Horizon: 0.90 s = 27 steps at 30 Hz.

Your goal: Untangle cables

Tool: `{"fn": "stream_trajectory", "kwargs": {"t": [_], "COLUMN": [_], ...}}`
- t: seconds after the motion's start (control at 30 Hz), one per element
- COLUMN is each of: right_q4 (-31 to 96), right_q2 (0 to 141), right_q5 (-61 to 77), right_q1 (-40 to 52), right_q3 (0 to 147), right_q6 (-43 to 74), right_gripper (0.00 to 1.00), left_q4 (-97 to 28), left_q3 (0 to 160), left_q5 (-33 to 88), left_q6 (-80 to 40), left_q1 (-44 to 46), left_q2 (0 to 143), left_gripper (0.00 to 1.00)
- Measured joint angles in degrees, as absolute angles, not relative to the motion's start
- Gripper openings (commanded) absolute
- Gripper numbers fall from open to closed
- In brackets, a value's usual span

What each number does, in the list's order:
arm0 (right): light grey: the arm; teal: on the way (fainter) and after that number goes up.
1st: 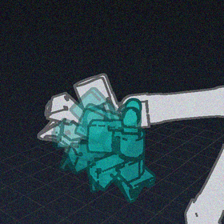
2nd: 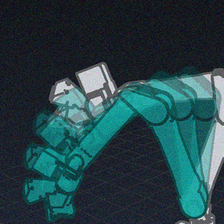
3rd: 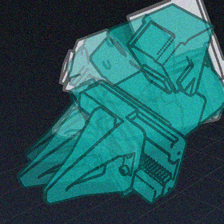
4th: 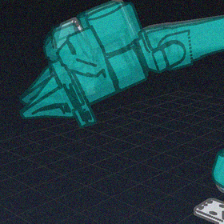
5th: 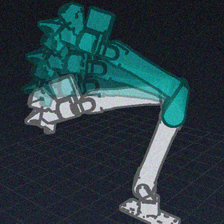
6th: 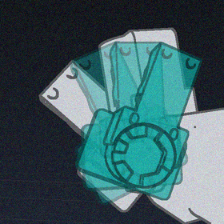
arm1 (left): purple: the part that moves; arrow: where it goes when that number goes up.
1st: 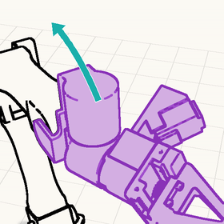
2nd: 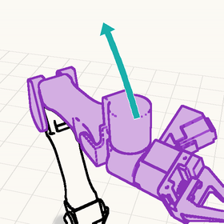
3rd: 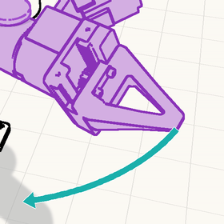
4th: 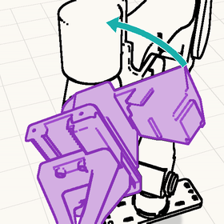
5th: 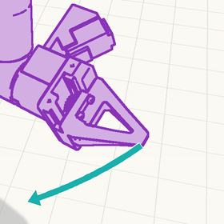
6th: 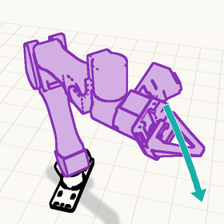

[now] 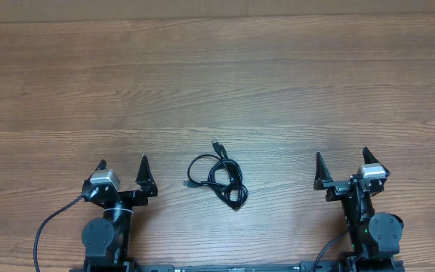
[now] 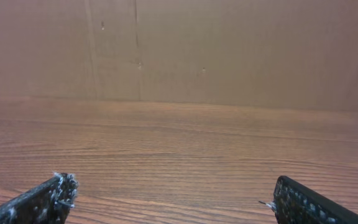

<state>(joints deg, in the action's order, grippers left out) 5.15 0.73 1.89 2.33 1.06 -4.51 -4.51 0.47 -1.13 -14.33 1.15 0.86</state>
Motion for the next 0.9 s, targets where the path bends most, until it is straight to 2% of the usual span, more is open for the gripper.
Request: {"fn": "stream_trajectory", "kwargs": {"t": [0.77, 0.9], "right_q4": [5.1, 5.2], "right_q2": [0.7, 0.7], "right_q5": [1.9, 1.9], "right_q1": [2.3, 2.3], "right_q3": [1.1, 1.1], "right_q6": [-4.5, -4.5], "right_gripper": [1.0, 1.0], "left_q4": [-4.9, -9.3], "left_q3": [0.6, 2.7], "left_q5": [-1.1, -1.1], "left_q6": [-8.7, -8.4], "left_q1": [1.1, 1.1], "left_q2": [1.8, 2.0], "left_gripper": [1.0, 1.0]}}
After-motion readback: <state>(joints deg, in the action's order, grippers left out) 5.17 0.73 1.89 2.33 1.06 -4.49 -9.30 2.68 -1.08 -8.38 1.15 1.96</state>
